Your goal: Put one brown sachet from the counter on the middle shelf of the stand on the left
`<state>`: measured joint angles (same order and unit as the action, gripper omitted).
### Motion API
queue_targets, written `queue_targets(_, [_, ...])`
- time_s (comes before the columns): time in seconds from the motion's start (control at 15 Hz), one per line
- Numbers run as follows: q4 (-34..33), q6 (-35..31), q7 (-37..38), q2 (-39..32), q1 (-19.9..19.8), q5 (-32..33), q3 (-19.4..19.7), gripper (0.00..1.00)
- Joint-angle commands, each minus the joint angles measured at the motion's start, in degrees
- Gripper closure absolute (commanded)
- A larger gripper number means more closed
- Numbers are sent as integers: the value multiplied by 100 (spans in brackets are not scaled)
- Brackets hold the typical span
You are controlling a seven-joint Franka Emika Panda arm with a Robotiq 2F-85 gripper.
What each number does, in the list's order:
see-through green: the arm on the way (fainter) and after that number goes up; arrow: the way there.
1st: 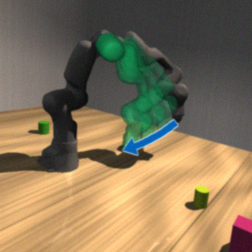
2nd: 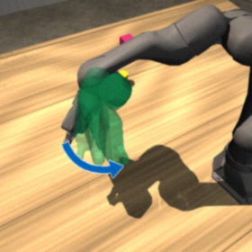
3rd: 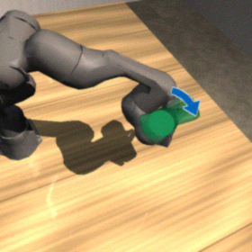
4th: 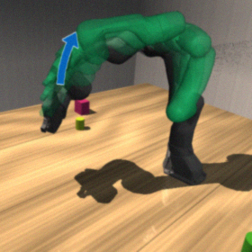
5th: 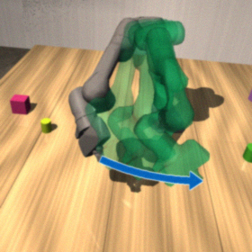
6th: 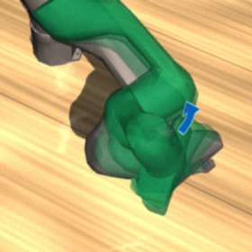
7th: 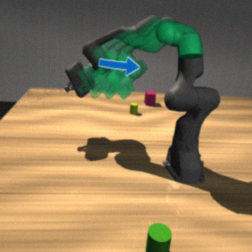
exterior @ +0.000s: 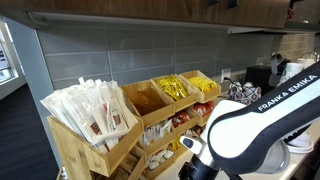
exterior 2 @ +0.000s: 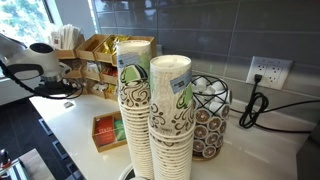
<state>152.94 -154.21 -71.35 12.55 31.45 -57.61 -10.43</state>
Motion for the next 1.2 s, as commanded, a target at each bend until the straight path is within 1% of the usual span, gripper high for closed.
queue_targets(0.0, [-68,-286,-693,-266,-176,-444,-204,0])
queue_targets(0.2, [-167,-451,-1210,-540,-250,-729,-365,0])
queue_targets(0.27, [-171,-607,-1300,-660,-65,-704,-213,0])
queue_targets(0.33, [-189,-711,-1389,-737,-67,-717,-234,0])
queue_targets(0.73, [-313,-1247,-1545,-1178,-51,-678,-243,1])
queue_targets(0.8, [-344,-1300,-1565,-1234,-49,-687,-242,7])
queue_targets(0.87, [-364,-1350,-1568,-1284,-49,-681,-246,10])
queue_targets(0.93, [-384,-1374,-1603,-1321,-50,-696,-246,21])
queue_targets(1.07, [-428,-1424,-1632,-1395,-55,-700,-249,30])
queue_targets(1.13, [-443,-1446,-1645,-1423,-54,-704,-253,39])
